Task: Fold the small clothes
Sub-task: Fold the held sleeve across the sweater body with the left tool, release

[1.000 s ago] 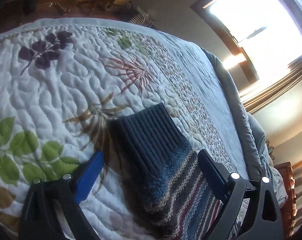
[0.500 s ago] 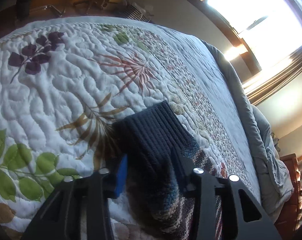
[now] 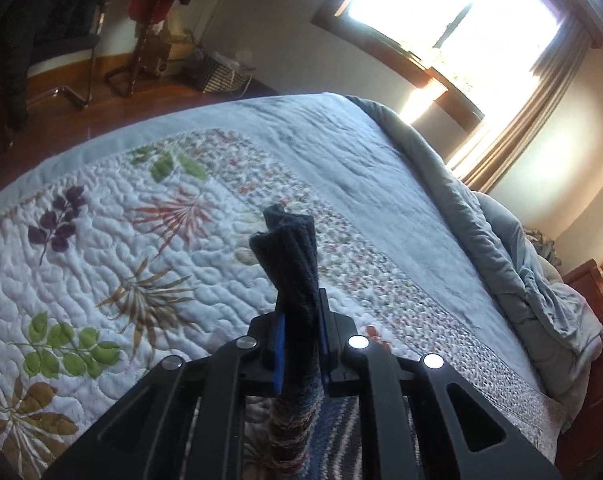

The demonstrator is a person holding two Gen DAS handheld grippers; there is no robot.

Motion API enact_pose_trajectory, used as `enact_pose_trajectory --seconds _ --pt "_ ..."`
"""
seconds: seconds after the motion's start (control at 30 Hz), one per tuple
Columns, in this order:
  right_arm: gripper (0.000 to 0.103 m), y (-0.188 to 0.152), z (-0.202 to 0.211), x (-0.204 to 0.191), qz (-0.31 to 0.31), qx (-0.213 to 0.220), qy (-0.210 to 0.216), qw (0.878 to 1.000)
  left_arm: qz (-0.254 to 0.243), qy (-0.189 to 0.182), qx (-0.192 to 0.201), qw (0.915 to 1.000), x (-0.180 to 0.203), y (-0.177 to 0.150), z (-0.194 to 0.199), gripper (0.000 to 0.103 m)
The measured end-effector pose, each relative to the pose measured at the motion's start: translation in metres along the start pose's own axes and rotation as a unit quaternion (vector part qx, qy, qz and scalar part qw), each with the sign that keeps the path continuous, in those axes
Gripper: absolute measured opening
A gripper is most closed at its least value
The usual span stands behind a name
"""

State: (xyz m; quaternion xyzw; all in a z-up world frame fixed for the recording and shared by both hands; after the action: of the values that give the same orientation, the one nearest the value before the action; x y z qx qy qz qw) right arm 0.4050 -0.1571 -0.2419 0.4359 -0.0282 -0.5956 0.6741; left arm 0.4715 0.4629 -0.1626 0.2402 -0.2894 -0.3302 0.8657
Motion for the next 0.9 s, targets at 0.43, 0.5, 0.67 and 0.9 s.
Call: enact_pose_trajectory --seconds 0.43,0.5,0.67,0.9 --pt "0.080 0.012 0.021 0.014 -0.041 0.024 0.030 0.998 -0.099 -0.067 0.028 0.9924 0.164 -0.030 0.102 0.012" --pt "0.080 0.014 0.026 0.014 -0.040 0.029 0.031 0.998 -0.113 -0.073 0.030 0.9904 0.189 -0.041 0.114 0.012" --pt "0.080 0.019 0.037 0.029 -0.074 0.042 0.040 0.996 -0.141 -0.094 0.024 0.9853 0.252 -0.079 0.134 0.012" --pt "0.080 0.025 0.053 0.040 -0.099 0.057 0.053 0.992 -0.182 -0.118 -0.022 0.9760 0.319 -0.154 0.122 0.012"
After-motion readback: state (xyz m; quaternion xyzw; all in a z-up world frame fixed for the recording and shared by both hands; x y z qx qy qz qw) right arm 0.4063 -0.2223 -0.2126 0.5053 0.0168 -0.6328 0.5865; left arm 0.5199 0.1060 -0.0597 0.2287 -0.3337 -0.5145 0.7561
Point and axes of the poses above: each gripper's, at about its wrist camera, not at the fingertips, and z roughly against the way its jaws point, x to its right, y to its top, the point moved 4 cm from there along -z, roughly the way its jaws point, and after that the axes turned 11 degrees about y, right-handed, at the moved point
